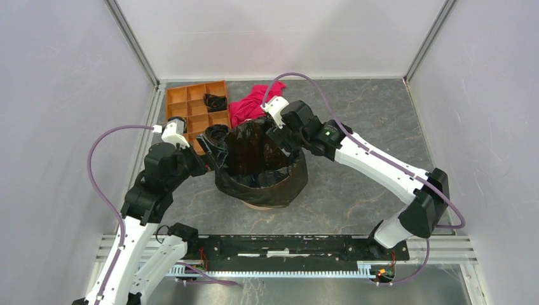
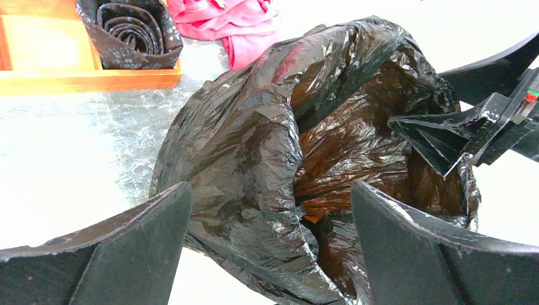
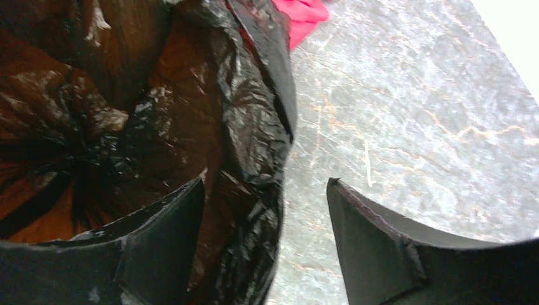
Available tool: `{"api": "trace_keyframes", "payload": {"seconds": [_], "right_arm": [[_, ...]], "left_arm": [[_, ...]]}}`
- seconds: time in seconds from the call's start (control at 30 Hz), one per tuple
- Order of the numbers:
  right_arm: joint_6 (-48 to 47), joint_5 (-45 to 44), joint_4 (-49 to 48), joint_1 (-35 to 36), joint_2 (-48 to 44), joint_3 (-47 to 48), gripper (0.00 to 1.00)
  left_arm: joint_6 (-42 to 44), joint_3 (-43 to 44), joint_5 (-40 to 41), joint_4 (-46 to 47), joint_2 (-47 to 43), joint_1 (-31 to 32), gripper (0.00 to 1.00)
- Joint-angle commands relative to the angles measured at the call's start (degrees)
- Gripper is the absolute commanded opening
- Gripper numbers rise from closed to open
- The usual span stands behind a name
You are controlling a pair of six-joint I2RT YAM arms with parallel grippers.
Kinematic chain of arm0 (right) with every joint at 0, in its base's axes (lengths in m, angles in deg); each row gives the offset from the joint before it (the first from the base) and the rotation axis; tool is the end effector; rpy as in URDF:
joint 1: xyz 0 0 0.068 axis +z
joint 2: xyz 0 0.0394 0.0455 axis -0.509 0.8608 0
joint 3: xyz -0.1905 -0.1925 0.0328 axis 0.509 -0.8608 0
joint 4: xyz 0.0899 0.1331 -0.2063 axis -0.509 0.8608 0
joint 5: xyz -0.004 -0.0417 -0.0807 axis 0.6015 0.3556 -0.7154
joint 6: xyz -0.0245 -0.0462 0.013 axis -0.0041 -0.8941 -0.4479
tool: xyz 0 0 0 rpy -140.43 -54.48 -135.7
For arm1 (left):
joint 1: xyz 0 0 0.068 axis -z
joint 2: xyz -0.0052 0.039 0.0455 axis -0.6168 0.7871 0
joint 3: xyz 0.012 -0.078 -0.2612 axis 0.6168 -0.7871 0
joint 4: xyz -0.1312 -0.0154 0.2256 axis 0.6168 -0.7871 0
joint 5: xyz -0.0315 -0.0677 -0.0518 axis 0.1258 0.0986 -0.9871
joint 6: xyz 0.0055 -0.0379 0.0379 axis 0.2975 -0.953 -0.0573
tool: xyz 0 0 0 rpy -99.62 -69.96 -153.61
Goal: Put the trash bags into the trash bin
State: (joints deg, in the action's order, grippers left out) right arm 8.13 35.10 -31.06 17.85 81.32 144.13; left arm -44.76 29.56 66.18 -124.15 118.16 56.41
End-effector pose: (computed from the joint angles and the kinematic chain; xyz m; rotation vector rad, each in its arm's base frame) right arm 0.2347 0.2511 0.3400 -0.8873 2.0920 0.1042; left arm 0.1239 -0.0428 0.3454 -0.2376 2.0234 -0.6292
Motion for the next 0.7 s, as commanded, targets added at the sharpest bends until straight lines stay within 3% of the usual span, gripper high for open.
{"api": "trace_keyframes", "payload": {"seconds": [0.0,0.13,0.3,0.67], "right_arm": [[0.9,-5.8,2.8,1.5,-3.0,3.2,0.83],[1.2,-6.6,-0.3,1.8,-4.3,0.0,0.91],[2.4,-9.0,-0.7,1.8,-3.0,-1.3,0.91],[3.2,-8.6,-1.8,1.9,-4.7,-3.7,0.77]], "left_arm": [[2.0,0.5,0.5,-0.6,0.3,0.0,1.00],[-0.2,0.4,-3.5,1.9,2.2,0.0,1.00],[-3.0,0.7,-8.7,5.9,4.4,-0.1,1.00],[-2.8,4.1,-3.6,2.8,1.1,0.0,1.00]]}}
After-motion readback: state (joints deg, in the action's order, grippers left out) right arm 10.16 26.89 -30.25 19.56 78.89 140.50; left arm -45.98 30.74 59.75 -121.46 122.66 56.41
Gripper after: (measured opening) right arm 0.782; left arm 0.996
